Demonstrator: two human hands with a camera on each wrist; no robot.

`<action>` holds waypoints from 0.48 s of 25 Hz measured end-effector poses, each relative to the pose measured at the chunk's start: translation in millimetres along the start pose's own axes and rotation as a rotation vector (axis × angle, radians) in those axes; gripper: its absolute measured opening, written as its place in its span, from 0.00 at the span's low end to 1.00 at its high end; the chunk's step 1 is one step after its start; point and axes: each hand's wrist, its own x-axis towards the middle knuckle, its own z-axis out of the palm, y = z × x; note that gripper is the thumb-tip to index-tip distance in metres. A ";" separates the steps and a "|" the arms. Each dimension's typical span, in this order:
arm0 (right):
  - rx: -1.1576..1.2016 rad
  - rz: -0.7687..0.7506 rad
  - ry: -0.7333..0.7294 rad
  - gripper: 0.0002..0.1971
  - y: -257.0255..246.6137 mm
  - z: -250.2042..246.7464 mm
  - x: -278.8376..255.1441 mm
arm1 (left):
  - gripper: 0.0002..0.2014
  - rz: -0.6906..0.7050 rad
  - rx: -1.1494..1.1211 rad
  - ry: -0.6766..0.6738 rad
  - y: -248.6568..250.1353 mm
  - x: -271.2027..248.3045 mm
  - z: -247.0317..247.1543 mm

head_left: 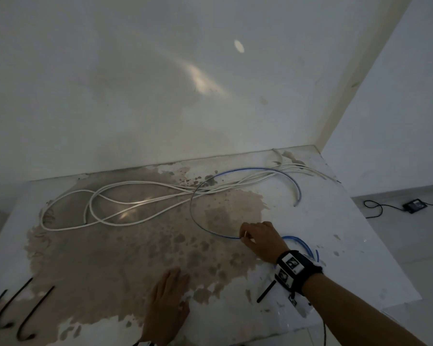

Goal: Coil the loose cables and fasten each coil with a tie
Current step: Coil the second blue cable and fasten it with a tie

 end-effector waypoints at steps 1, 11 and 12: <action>0.154 -0.018 -0.021 0.03 -8.5 -10.6 -1.5 | 0.31 0.003 -0.014 0.054 1.8 3.3 -1.0; 0.537 -0.099 0.035 0.05 -88.5 -91.5 -8.6 | 0.15 0.227 -0.259 0.479 86.6 88.2 -126.4; 0.556 -0.077 0.083 0.05 -88.1 -100.5 -9.5 | 0.14 0.225 -0.277 0.460 83.3 87.6 -131.7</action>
